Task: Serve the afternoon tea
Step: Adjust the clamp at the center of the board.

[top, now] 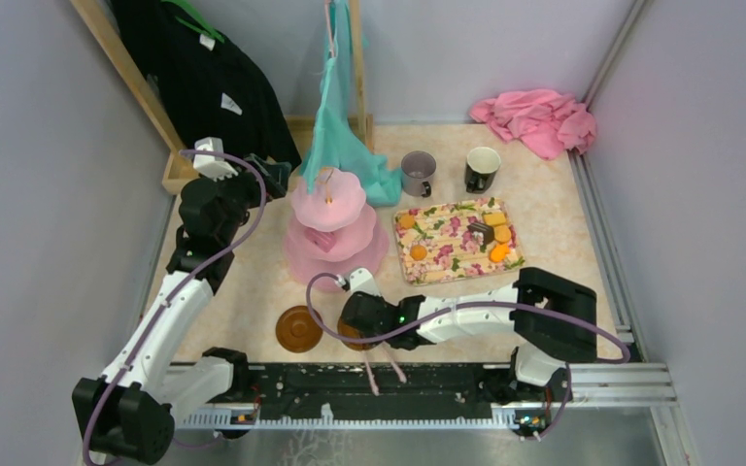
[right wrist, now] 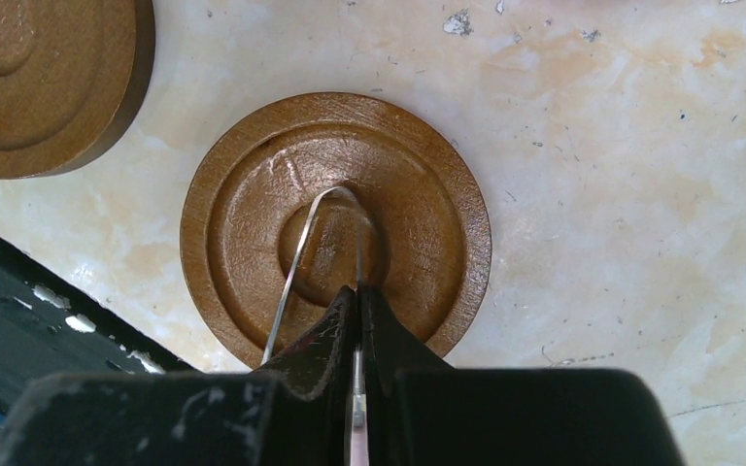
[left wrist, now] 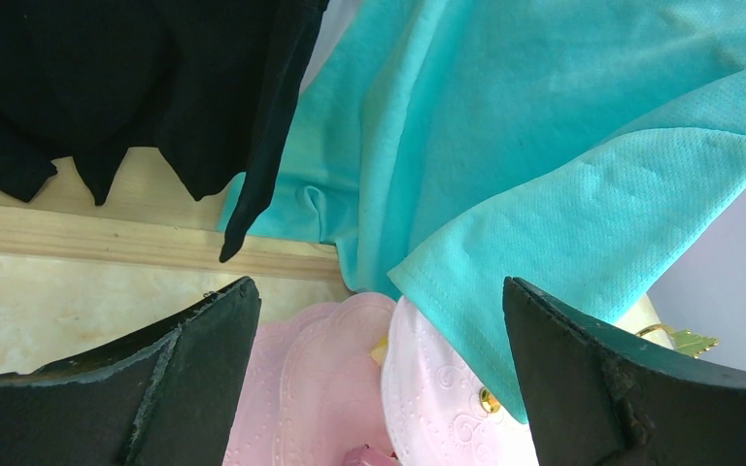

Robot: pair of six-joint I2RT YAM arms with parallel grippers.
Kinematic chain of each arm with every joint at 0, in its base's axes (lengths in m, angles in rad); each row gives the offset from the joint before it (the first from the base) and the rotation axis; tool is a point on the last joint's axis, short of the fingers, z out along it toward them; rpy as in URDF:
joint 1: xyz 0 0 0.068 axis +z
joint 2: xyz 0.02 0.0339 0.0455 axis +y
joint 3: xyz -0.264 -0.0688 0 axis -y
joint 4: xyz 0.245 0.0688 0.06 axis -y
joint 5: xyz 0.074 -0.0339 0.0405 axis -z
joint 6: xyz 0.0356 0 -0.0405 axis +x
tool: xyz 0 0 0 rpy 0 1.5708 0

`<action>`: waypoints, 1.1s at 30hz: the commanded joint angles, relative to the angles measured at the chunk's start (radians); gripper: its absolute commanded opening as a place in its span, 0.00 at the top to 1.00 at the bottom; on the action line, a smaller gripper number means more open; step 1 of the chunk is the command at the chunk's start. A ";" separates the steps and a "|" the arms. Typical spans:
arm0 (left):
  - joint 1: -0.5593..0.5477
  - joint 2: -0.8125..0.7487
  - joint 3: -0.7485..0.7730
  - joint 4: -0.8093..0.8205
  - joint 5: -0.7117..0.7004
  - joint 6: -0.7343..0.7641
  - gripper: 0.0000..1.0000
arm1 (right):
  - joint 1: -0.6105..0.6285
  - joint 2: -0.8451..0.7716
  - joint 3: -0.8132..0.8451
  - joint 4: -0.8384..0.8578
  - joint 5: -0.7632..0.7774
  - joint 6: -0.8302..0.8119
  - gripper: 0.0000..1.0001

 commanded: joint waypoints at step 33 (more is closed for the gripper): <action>0.004 -0.005 0.004 -0.004 -0.016 0.008 0.01 | -0.084 -0.041 0.156 -0.016 -0.179 -0.794 1.00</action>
